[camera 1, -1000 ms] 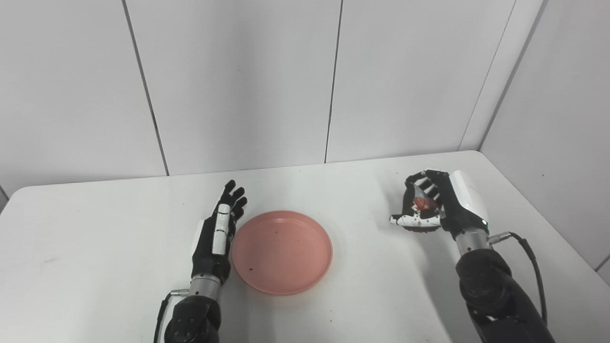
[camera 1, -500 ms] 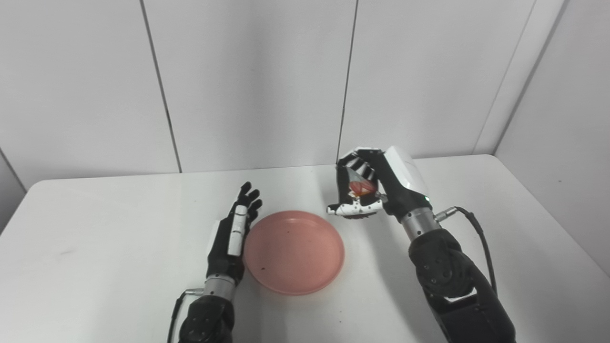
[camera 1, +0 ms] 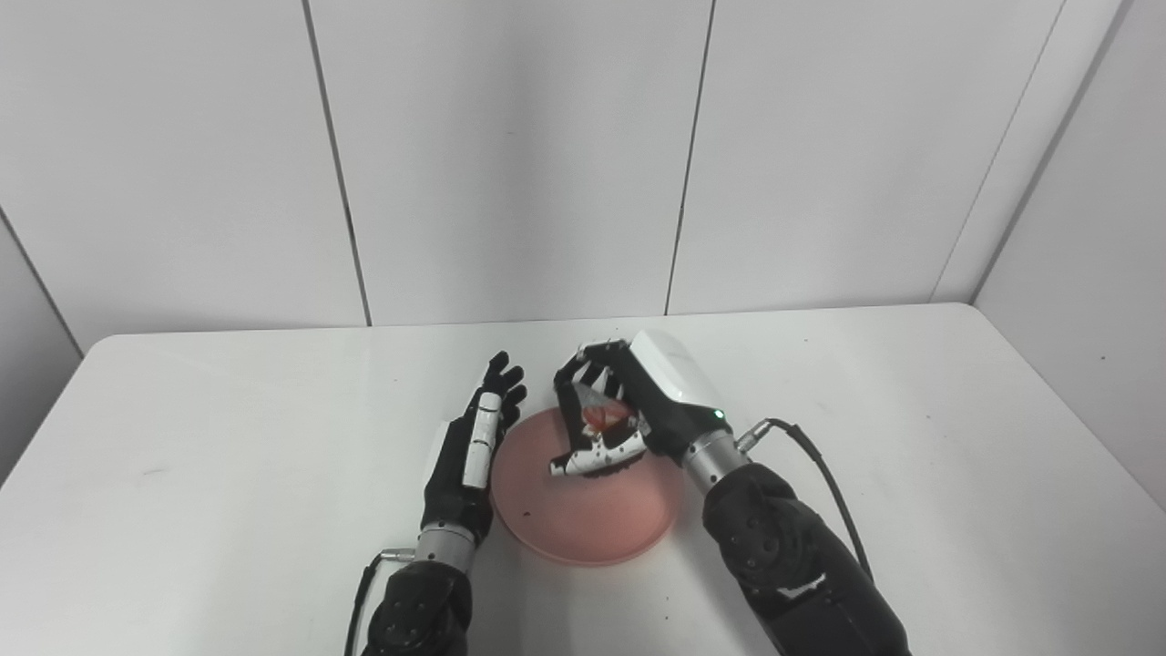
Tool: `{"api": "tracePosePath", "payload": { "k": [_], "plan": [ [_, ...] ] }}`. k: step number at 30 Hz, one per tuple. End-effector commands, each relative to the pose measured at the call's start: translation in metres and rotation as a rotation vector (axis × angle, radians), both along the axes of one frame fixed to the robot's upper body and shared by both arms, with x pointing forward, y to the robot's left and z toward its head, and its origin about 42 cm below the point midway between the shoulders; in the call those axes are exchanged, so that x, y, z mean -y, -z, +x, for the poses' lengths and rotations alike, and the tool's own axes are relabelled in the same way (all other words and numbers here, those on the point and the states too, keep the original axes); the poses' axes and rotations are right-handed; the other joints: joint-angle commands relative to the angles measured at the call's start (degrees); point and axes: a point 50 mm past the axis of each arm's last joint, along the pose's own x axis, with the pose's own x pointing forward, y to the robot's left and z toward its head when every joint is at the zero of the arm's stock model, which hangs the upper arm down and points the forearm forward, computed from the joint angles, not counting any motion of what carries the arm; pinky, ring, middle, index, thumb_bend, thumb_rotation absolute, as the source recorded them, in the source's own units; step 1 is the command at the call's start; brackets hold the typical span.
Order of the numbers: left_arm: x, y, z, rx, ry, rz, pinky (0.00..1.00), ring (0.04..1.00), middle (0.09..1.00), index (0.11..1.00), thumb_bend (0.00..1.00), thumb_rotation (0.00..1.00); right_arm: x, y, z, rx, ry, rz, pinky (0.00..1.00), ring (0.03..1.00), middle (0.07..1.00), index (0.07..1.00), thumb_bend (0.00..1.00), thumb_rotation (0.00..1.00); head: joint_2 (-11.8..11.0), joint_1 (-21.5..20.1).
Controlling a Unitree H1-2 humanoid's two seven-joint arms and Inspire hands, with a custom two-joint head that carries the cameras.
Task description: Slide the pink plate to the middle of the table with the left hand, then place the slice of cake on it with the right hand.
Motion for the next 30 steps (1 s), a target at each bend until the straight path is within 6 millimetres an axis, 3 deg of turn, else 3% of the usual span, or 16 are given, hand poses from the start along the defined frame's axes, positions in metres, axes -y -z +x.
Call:
{"api": "tracePosePath", "payload": {
  "k": [1, 11, 12, 13, 17, 18, 19, 21, 22, 25, 27, 30],
  "plan": [
    [0.004, 0.039, -0.024, -0.114, -0.002, 0.005, 0.94, 0.934, 0.946, 0.935, 0.61, 1.0, -0.012, -0.028, 0.008, 0.107, -0.055, -0.008, 0.17, 0.237, 0.453, 0.49, 0.52, 0.0, 0.03, 0.09],
    [0.009, 0.037, -0.025, -0.126, -0.003, 0.027, 0.96, 0.938, 0.945, 0.937, 0.6, 1.0, -0.011, -0.005, 0.015, 0.087, -0.07, -0.077, 0.19, 0.254, 0.472, 0.483, 0.52, 0.0, 0.3, 0.71],
    [0.008, 0.037, -0.025, -0.124, -0.004, 0.03, 0.95, 0.937, 0.943, 0.937, 0.6, 1.0, -0.01, -0.003, 0.016, 0.084, -0.071, -0.083, 0.2, 0.265, 0.442, 0.491, 0.52, 0.0, 0.3, 0.71],
    [0.009, 0.036, -0.026, -0.128, -0.006, 0.026, 0.95, 0.936, 0.942, 0.936, 0.6, 1.0, -0.009, -0.001, 0.015, 0.076, -0.067, -0.092, 0.21, 0.278, 0.41, 0.5, 0.52, 0.0, 0.56, 0.84],
    [0.01, 0.036, -0.028, -0.125, -0.009, 0.03, 0.93, 0.942, 0.947, 0.943, 0.59, 1.0, -0.005, 0.003, 0.014, 0.075, -0.068, -0.123, 0.35, 0.427, 0.484, 0.493, 0.52, 0.0, 0.68, 0.73],
    [0.009, 0.036, -0.028, -0.121, -0.007, 0.033, 0.93, 0.942, 0.951, 0.948, 0.59, 1.0, -0.005, 0.004, 0.013, 0.092, -0.071, -0.131, 0.41, 0.498, 0.553, 0.495, 0.52, 0.07, 0.68, 0.73],
    [0.009, 0.036, -0.028, -0.121, -0.005, 0.035, 0.93, 0.943, 0.951, 0.948, 0.59, 1.0, -0.004, 0.005, 0.013, 0.105, -0.07, -0.137, 0.42, 0.508, 0.567, 0.496, 0.51, 0.09, 0.72, 0.67],
    [0.009, 0.036, -0.028, -0.126, -0.001, 0.031, 0.95, 0.96, 0.96, 0.953, 0.6, 1.0, -0.003, 0.007, 0.011, 0.121, -0.059, -0.16, 0.49, 0.606, 0.67, 0.698, 0.62, 0.31, 0.73, 0.67],
    [0.009, 0.036, -0.028, -0.129, 0.0, 0.031, 0.95, 0.965, 0.962, 0.952, 0.62, 1.0, -0.002, 0.008, 0.01, 0.128, -0.055, -0.167, 0.51, 0.636, 0.703, 0.737, 0.64, 0.38, 0.73, 0.67],
    [0.01, 0.034, -0.029, -0.15, -0.002, 0.003, 0.99, 0.98, 0.972, 0.953, 0.63, 1.0, 0.0, 0.009, 0.007, 0.142, -0.057, -0.168, 0.58, 0.712, 0.77, 0.795, 0.67, 0.5, 0.82, 0.59],
    [0.011, 0.033, -0.03, -0.151, -0.002, -0.024, 0.97, 0.971, 0.978, 0.955, 0.59, 1.0, 0.002, 0.007, 0.003, 0.133, -0.06, -0.188, 0.77, 0.837, 0.84, 0.84, 0.69, 0.63, 0.84, 0.64],
    [0.01, 0.034, -0.031, -0.135, 0.002, -0.02, 0.96, 0.967, 0.975, 0.959, 0.59, 1.0, 0.004, 0.004, -0.002, 0.112, -0.058, -0.22, 0.88, 0.9, 0.876, 0.863, 0.7, 0.73, 0.85, 0.53]
  ]
}}
